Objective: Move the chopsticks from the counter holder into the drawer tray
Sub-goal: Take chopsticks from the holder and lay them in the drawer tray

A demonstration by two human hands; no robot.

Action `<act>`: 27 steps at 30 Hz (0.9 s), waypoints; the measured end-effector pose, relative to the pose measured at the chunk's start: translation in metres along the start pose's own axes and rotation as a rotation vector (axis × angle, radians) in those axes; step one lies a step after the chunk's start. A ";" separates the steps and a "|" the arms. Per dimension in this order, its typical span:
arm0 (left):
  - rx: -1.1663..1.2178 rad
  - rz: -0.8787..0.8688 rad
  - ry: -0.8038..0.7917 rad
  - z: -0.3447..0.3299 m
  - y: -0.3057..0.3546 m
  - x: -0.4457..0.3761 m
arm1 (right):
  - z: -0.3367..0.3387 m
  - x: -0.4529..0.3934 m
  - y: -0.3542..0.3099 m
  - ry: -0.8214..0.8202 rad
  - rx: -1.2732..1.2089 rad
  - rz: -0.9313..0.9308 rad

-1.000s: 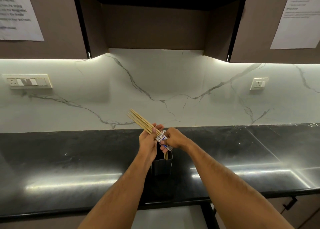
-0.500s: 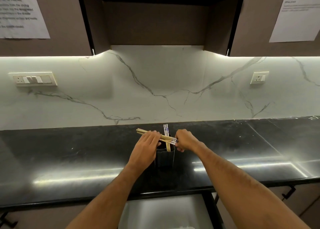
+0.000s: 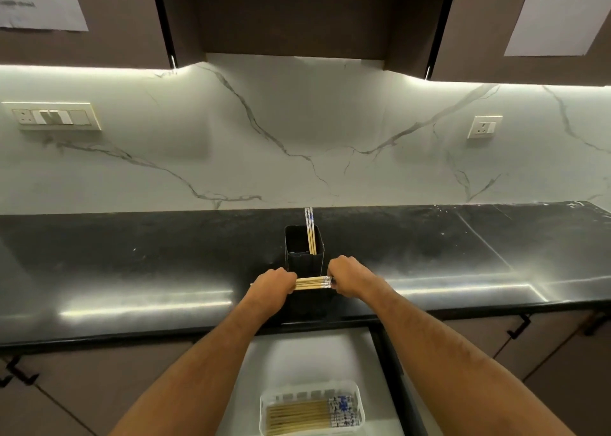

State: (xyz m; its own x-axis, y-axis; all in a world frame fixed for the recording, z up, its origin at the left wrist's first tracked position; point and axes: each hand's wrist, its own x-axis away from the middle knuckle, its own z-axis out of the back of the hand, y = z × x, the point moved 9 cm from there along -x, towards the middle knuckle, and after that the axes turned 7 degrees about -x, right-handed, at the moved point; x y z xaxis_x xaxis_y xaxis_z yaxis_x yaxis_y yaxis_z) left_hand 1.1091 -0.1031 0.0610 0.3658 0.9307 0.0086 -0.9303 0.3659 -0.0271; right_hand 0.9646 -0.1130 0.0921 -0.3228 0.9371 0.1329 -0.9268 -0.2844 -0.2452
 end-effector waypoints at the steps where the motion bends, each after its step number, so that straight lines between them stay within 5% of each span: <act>1: 0.005 -0.003 -0.013 -0.009 0.004 0.004 | -0.009 0.005 0.003 -0.015 -0.003 -0.009; 18: 0.142 0.047 -0.291 -0.201 0.061 0.087 | -0.233 0.061 0.049 -0.329 -0.066 -0.021; 27: 0.052 0.054 -0.369 -0.267 0.067 0.091 | -0.297 0.065 0.066 -0.363 -0.041 0.007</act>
State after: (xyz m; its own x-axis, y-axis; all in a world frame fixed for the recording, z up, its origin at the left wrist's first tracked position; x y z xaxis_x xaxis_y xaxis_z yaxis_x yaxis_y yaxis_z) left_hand 1.0874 0.0057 -0.2068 0.2906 0.8832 0.3681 -0.9515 0.3073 0.0139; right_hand 0.9395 -0.0109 -0.2010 -0.3830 0.8003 0.4613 -0.9183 -0.2754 -0.2845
